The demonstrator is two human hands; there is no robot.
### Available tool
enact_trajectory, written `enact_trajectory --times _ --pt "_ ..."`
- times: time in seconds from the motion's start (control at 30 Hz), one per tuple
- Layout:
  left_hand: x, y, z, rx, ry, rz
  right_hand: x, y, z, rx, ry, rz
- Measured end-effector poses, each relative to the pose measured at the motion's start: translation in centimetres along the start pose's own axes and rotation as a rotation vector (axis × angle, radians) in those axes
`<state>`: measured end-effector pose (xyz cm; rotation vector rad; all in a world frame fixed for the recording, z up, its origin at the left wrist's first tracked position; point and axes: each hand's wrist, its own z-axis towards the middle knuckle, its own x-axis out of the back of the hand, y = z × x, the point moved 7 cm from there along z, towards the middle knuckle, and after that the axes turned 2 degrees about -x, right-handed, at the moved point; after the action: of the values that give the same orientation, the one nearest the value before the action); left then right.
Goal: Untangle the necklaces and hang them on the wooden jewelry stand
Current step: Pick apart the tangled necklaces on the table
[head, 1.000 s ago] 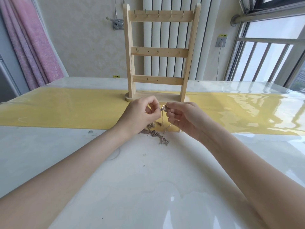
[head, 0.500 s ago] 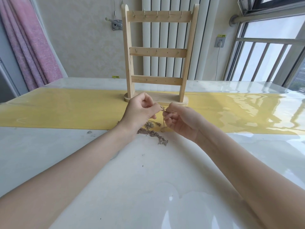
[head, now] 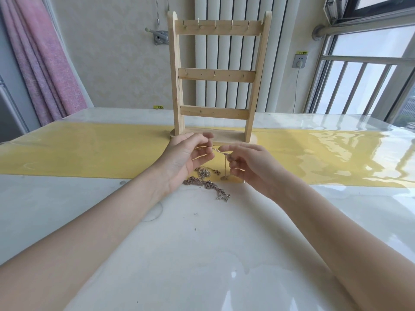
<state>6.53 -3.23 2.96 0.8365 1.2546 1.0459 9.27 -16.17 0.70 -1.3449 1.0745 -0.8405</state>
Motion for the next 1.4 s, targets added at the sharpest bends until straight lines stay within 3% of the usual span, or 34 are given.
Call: enact_trajectory --times 0.2,0.33,0.5,0.7,0.97,1.2,1.4 --pt "0.6 1.0 0.1 -0.072 0.032 0.009 -2.1 0.2 -0.5 -0.007 -0.225 -0.153" --pt "0.8 1.5 0.2 -0.100 0.059 -0.010 -2.1 0.2 -0.5 -0.012 -0.234 -0.121" --pt "0.4 1.7 0.0 -0.105 0.020 -0.010 -2.5 0.3 -0.8 -0.094 -0.290 0.111" --pt "0.1 1.9 -0.1 -0.109 0.001 -0.008 -2.7 0.2 -0.7 -0.046 -0.323 0.072" --pt "1.8 1.4 0.2 -0.145 0.152 0.259 -0.4 0.0 -0.2 0.050 -0.028 -0.120" --pt "1.5 0.4 0.1 -0.090 0.065 0.597 -0.4 -0.7 -0.4 0.126 -0.028 -0.093" --pt "1.2 0.6 -0.2 -0.123 0.082 0.667 -0.5 -0.5 -0.2 0.121 -0.039 -0.083"
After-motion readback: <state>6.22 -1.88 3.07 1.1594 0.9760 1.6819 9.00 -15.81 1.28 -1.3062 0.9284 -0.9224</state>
